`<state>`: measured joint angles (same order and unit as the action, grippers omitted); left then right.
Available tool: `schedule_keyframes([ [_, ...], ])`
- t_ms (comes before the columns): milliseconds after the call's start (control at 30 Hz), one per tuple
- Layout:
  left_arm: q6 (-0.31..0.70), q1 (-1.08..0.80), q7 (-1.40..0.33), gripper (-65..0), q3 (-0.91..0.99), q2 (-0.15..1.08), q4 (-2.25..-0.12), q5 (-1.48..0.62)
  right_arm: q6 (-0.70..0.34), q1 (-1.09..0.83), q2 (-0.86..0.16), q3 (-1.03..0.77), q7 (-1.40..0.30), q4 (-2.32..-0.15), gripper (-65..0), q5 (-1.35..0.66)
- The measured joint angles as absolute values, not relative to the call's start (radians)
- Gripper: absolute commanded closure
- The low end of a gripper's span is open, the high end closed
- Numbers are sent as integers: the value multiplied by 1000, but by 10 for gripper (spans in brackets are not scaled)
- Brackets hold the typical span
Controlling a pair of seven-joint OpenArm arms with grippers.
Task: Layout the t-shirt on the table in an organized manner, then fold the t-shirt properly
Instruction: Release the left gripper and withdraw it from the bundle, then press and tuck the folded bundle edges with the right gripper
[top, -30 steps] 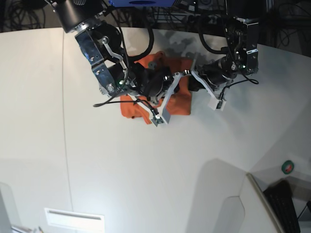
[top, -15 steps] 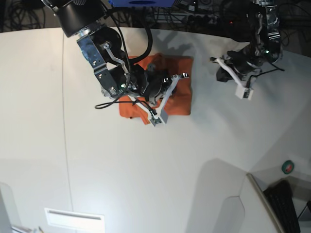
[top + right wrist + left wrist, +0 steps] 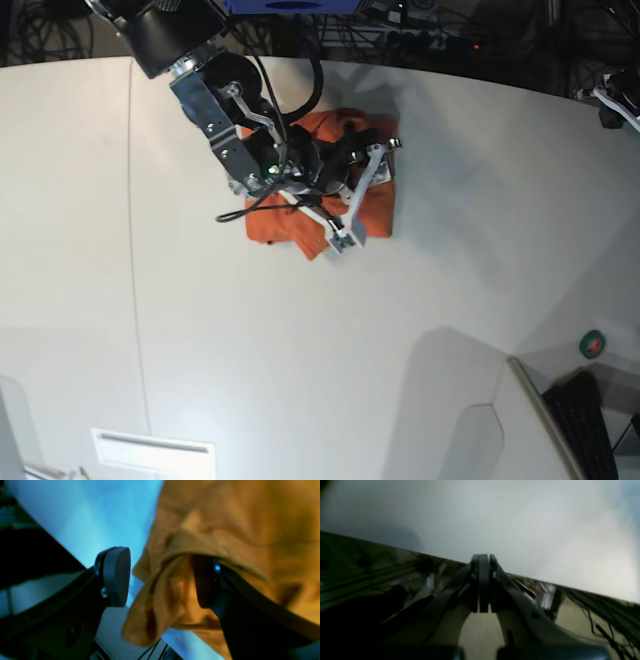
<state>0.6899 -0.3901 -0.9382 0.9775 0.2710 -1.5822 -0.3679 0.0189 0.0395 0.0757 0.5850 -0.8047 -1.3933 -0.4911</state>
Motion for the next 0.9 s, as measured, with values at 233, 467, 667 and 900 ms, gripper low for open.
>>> schedule_keyframes([
  [233, 690, -393, -939, 0, 984, 276, -1569, -369, 21, 103, 100, 644, -794, -1320, -377, -486],
  [467, 690, -386, -939, 0, 987, 280, -1567, -368, 104, 96, 33, 763, -826, -1646, -363, -508],
  [667, 697, -380, -932, 0, 1066, 277, -1520, -375, 298, -3, -154, 735, -855, -1806, -8, -508],
  [900, 691, -377, -931, 0, 1089, 279, -1483, -380, 332, -15, -188, 611, -715, -1639, 0, -493],
])
